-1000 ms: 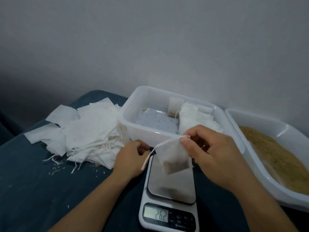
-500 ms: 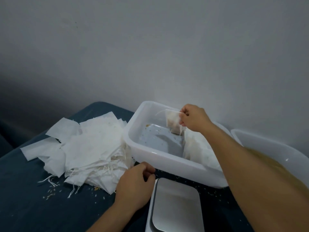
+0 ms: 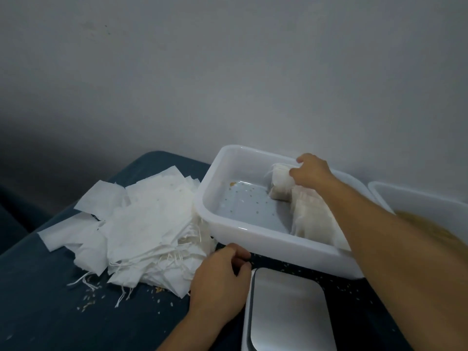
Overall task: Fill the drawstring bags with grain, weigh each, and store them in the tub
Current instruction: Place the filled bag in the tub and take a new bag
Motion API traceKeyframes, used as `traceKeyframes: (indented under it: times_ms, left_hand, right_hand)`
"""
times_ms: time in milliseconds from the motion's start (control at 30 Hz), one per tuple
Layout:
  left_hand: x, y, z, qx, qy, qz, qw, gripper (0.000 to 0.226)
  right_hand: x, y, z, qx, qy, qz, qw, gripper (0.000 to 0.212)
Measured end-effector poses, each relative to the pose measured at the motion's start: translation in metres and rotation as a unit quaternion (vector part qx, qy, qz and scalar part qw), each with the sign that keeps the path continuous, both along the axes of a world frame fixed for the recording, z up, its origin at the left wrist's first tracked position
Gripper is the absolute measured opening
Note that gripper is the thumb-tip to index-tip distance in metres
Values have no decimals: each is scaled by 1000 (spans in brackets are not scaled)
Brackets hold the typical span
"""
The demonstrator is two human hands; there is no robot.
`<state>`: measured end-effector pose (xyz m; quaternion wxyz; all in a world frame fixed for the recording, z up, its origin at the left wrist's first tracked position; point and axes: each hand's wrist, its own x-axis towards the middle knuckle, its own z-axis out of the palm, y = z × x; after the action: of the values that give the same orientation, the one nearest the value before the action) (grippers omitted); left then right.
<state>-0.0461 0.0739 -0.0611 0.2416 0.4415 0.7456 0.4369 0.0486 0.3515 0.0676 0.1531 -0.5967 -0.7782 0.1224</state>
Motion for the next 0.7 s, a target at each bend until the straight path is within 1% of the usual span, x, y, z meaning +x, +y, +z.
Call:
traceKeyframes:
  times_ms: [33, 67, 133, 200, 233, 267, 333, 367, 400, 467, 533, 600, 633, 700]
  left_hand:
    - [1, 0, 1, 2, -4, -1, 1000, 12]
    - [1, 0, 1, 4, -5, -2, 1000, 11]
    - [1, -1, 1, 11, -5, -6, 1000, 10]
    - [1, -2, 1, 18, -7, -12, 1000, 10]
    - [1, -2, 1, 20, -11, -15, 1000, 10]
    - [0, -2, 2, 20, -12, -19, 1000, 10]
    - [0, -1, 5, 0, -6, -18, 1000, 7]
    - [-1, 0, 6, -10, 4, -15, 1000, 8]
    - [-1, -2, 9, -18, 23, -9, 1000, 15]
    - [-2, -2, 8, 1, 49, -3, 999, 27]
    - [-3, -1, 4, 15, 111, -24, 993, 28]
    - [-4, 1, -5, 26, 94, -22, 995, 21]
    - [-2, -3, -5, 29, 61, -13, 998, 19]
    - [1, -3, -11, -46, 87, -67, 993, 33]
  right_hand:
    - [-6, -11, 2, 31, 13, 22, 999, 52]
    - [-13, -25, 5, 75, 26, 58, 995, 51]
    - [-30, -64, 12, 138, 54, 154, 977, 39]
    - [-48, -115, 18, 131, 65, 272, 951, 24]
    - [-56, -140, 19, 124, 50, 330, 934, 21]
    - [-63, -162, 19, 122, 15, 384, 915, 22]
    - [-80, -194, 15, 141, -99, 456, 873, 32]
    - [-88, -204, 10, 155, -158, 480, 849, 37]
    - [-97, -210, 6, 168, -203, 493, 829, 42]
    - [-112, -215, 1, 176, -244, 498, 814, 47]
    - [-124, -217, -4, 200, -252, 497, 806, 50]
    - [-134, -223, -10, 210, -241, 524, 790, 53]
    - [-137, -228, -13, 189, -231, 541, 786, 54]
    - [-143, -239, -22, 165, -242, 559, 776, 52]
